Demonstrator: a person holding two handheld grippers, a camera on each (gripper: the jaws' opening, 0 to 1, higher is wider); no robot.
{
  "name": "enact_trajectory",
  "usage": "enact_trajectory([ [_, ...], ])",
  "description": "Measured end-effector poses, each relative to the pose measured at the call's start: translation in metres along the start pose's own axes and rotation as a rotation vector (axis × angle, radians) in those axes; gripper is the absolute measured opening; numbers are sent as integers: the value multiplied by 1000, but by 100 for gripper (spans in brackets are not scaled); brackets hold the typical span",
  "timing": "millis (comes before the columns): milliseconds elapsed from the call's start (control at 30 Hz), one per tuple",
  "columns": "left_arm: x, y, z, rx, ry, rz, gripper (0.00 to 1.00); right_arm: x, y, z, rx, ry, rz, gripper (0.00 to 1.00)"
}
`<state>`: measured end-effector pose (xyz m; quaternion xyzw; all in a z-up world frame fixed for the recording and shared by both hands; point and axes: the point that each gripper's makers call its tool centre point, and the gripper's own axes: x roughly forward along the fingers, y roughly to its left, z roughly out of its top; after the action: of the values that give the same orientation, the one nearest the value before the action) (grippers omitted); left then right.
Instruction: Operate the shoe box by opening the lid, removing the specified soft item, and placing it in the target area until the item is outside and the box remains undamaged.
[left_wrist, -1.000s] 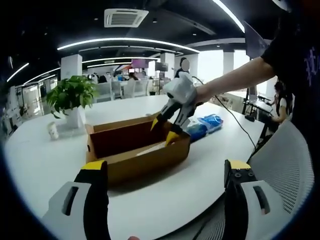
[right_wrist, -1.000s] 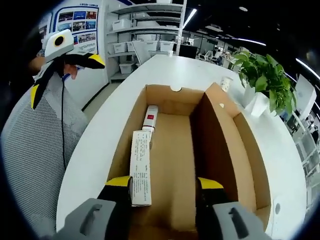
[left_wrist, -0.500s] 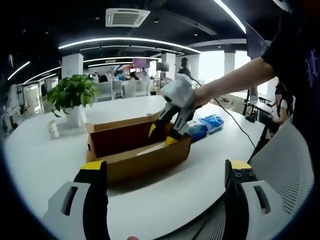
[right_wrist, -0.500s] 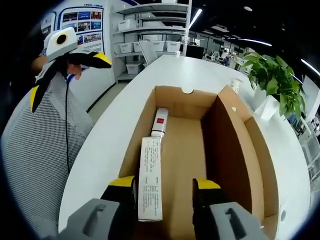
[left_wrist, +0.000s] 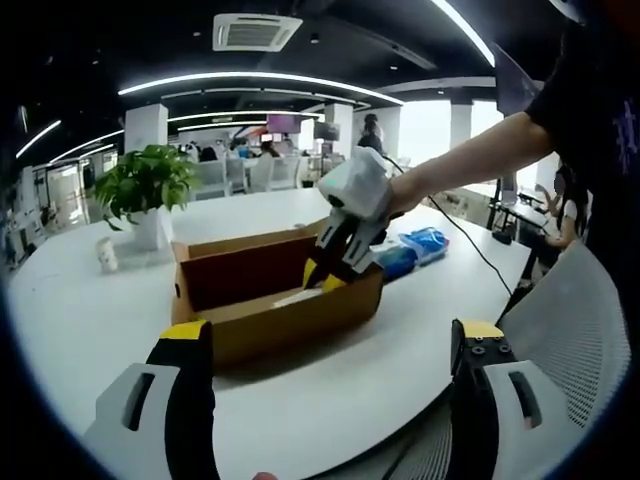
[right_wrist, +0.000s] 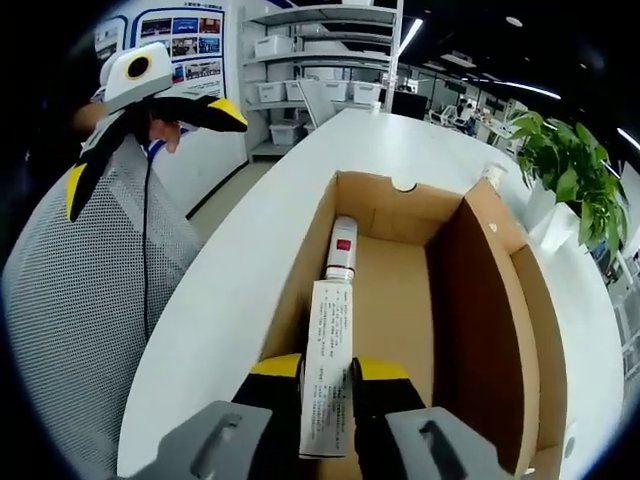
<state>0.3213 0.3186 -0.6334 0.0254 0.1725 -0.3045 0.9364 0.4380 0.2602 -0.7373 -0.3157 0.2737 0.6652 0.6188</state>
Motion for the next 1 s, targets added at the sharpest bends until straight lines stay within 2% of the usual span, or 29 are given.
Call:
enact_trajectory([
  [567, 2, -1, -1, -1, 0, -5, 99, -12, -6, -1, 28, 1, -31, 13],
  [700, 2, -2, -2, 1, 4, -9, 99, -19, -7, 1, 41, -13, -34, 13],
  [767, 3, -2, -3, 1, 8, -13, 99, -24, -4, 7, 121, -53, -10, 13],
  [1000, 4, -5, -4, 4, 20, -24, 99, -45, -11, 13, 111, -80, -40, 13],
])
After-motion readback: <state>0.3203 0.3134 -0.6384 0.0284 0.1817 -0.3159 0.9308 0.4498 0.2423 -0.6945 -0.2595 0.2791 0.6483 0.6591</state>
